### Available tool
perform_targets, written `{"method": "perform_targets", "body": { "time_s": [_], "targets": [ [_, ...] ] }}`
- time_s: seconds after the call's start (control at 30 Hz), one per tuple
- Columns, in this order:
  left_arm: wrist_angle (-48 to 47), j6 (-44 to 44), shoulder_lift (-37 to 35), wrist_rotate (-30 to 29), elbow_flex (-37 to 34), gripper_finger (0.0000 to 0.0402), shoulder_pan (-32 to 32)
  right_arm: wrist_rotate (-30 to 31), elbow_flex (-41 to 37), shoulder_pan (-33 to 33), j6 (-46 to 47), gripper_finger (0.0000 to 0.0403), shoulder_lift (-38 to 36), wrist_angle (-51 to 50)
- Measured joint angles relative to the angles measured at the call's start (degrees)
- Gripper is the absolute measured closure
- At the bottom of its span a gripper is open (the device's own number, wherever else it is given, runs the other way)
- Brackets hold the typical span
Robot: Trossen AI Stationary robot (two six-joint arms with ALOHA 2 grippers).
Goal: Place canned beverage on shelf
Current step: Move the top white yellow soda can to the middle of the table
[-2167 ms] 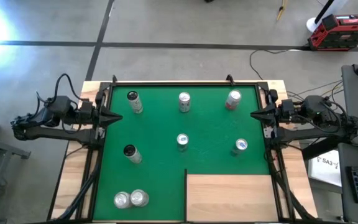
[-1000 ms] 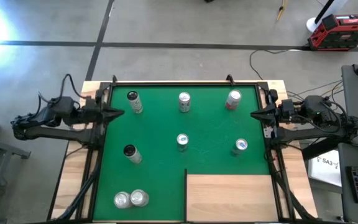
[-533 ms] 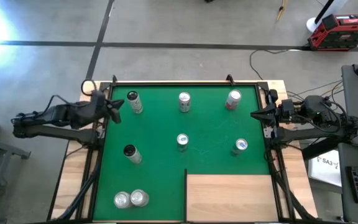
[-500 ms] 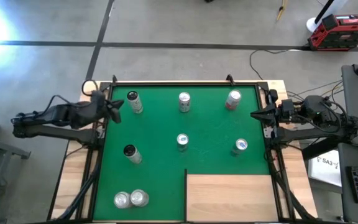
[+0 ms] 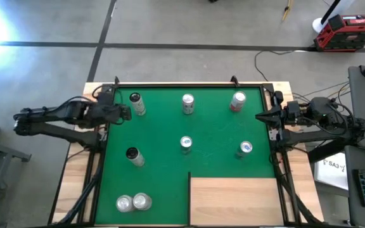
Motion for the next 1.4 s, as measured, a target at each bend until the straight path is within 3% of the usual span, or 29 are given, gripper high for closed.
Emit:
{"method": "perform_targets", "body": {
  "time_s": [0.13,0.23,0.4,0.5,0.73,0.87,1.1,1.27,1.4],
  "targets": [
    [-11.0,-16.4,6.3,7.4,4.5,0.0401,0.5,0.0,0.0,0.0,0.0,0.0380,0.0,0.0],
    [-17.2,-23.7,10.3,14.0,9.0,0.0401,0.9,0.0,0.0,0.0,0.0,0.0380,0.0,0.0],
    [-21.2,-21.6,15.0,17.4,16.0,0.0401,1.0,0.0,0.0,0.0,0.0,0.0380,0.0,0.0],
    [-21.5,-16.6,17.1,17.4,19.1,0.0401,1.0,0.0,0.0,0.0,0.0,0.0380,0.0,0.0],
    [-22.2,-15.1,19.7,14.1,20.5,0.0389,1.7,0.0,0.0,0.0,0.0,0.0380,0.0,0.0],
    [-22.0,-16.6,20.9,14.1,20.5,0.0350,3.0,0.0,0.0,0.0,0.0,0.0380,0.0,0.0],
    [-20.9,-16.8,23.2,14.0,20.8,0.0242,6.4,0.0,0.0,0.0,0.0,0.0380,0.0,0.0],
    [-20.0,-15.3,25.4,14.0,20.7,0.0169,12.0,0.0,0.0,0.0,0.0,0.0380,0.0,0.0],
    [-17.4,-10.7,28.1,17.0,20.4,0.0148,18.8,0.0,0.0,0.0,0.0,0.0380,0.0,0.0]
  ]
}}
